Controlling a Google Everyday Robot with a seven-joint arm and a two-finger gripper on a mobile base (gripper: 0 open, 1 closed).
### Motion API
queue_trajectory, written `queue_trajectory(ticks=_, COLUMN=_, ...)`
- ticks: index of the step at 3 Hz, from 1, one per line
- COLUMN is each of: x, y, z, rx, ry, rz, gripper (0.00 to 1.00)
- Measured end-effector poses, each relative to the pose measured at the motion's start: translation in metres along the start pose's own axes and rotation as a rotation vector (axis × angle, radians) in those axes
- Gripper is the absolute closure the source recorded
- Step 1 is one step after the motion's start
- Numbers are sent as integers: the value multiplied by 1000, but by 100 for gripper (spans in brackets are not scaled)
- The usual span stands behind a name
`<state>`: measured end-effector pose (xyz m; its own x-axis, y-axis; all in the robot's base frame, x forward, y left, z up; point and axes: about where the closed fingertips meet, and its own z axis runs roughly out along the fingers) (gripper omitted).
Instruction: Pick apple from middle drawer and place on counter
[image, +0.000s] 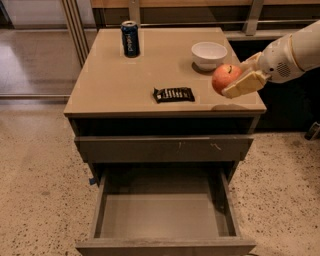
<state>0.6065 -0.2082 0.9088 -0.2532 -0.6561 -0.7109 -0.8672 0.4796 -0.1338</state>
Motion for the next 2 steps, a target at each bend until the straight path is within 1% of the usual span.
queue_trajectory(ticks=1, x=17, y=-20, z=9, rx=5, ry=-1, rz=55, gripper=100)
queue_trajectory(ticks=2, x=29, y=-37, z=16, rx=8, ry=-7, rz=98, gripper=100)
